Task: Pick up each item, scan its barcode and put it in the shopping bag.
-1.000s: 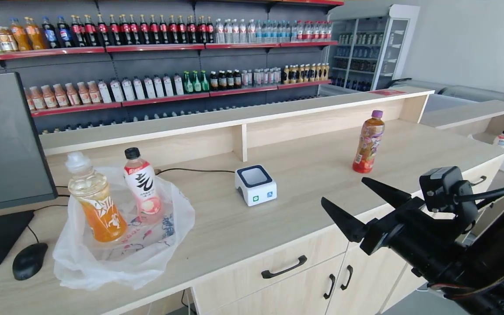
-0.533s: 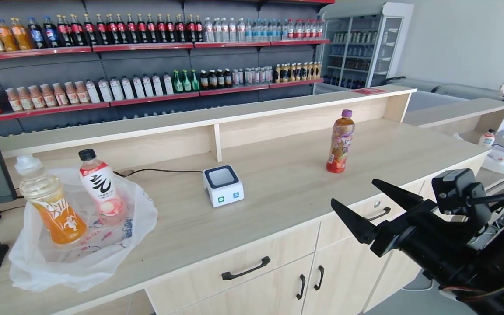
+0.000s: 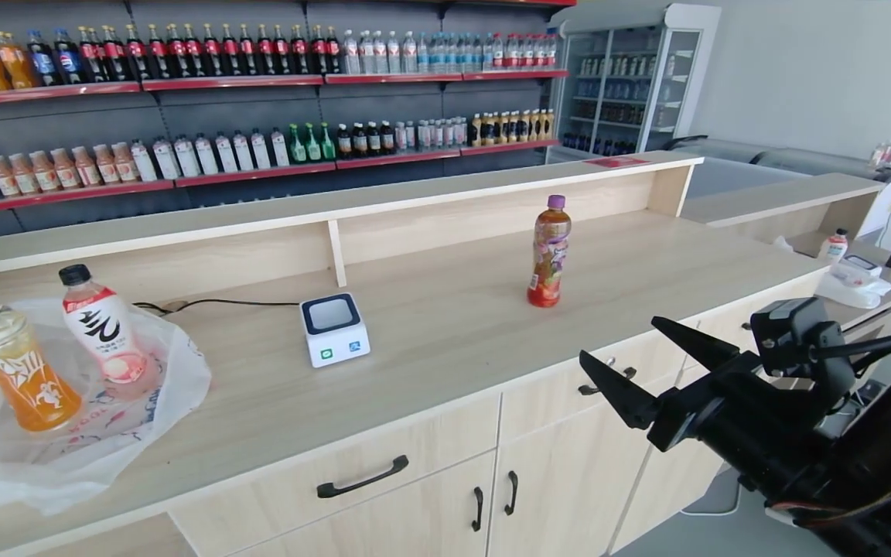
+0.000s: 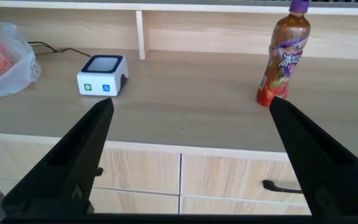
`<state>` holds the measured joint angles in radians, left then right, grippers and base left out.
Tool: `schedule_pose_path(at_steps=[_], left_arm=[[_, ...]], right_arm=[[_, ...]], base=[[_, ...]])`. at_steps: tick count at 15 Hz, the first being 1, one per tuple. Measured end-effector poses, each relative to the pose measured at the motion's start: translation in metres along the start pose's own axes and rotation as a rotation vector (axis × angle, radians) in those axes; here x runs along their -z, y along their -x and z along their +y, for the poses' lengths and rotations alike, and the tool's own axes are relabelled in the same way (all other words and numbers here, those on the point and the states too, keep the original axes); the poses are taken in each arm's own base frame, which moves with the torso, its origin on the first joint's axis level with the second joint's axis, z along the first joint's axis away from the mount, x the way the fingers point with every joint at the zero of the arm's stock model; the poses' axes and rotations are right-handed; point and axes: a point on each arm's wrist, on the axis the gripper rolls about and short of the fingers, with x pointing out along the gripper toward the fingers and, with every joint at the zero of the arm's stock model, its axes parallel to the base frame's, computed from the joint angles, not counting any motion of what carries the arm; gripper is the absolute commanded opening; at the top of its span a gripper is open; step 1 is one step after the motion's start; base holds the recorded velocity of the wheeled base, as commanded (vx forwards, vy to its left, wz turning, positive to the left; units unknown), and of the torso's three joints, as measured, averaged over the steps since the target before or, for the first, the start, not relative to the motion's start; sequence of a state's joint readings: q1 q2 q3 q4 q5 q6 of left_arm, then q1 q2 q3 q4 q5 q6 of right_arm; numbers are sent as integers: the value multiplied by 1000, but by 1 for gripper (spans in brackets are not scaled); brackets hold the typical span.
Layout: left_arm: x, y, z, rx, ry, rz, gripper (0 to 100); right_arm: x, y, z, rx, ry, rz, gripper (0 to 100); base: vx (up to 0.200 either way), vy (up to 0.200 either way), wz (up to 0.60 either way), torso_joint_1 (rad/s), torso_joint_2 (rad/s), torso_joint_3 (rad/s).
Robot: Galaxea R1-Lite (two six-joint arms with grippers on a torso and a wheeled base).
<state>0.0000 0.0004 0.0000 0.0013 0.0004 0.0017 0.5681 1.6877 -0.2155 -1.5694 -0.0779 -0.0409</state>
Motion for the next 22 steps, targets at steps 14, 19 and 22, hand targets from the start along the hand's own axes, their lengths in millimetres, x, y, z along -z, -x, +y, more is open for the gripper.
schedule_pose_path(at_steps=[14,19,22], left_arm=[[0,0,0,0,2,0,100],[0,0,0,-1,3,1,100],[0,0,0,-2,3,0,100]], right_arm=[[4,-1,0,-1,1,18,100],[4,-2,1,-1,1,16,100],[6,-6,1,-1,3,23,100]], base=[[171,-100,0,3,3,4],[0,0,0,0,0,0],[0,0,200,-2,-1,1]])
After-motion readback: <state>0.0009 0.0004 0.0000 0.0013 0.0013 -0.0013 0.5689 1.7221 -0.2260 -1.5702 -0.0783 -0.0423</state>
